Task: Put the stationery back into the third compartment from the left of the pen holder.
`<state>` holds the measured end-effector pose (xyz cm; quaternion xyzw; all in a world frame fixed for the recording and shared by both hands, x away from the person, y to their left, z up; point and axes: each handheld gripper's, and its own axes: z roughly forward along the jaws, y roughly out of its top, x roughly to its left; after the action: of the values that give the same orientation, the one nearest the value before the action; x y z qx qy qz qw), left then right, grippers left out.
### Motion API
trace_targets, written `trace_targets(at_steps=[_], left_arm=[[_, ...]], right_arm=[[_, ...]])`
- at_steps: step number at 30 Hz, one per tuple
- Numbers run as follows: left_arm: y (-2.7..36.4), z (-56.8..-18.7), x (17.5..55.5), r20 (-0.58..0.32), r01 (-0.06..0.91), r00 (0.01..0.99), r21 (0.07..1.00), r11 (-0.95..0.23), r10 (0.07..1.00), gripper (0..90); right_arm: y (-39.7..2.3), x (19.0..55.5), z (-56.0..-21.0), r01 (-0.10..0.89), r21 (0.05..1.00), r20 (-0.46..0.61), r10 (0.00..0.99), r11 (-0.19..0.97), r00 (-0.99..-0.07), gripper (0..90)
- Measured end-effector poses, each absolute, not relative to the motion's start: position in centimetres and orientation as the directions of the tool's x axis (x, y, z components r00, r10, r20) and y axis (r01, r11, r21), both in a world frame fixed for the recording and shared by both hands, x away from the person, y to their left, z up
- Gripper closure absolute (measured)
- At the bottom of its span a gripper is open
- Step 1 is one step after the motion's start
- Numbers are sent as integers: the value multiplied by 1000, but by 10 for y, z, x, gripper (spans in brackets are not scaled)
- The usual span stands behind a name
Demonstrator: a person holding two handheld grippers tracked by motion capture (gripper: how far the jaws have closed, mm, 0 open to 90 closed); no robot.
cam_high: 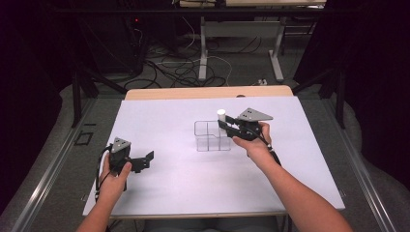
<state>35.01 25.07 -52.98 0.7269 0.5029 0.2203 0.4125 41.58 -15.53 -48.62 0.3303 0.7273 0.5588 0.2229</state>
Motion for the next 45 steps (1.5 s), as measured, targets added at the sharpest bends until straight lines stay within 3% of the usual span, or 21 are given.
trace_targets(at_steps=[45], left_arm=[[251,-530,350,-98,553,398,819,-153,912,3]], right_arm=[[-155,421,-502,355,907,63,760,226,-647,659]])
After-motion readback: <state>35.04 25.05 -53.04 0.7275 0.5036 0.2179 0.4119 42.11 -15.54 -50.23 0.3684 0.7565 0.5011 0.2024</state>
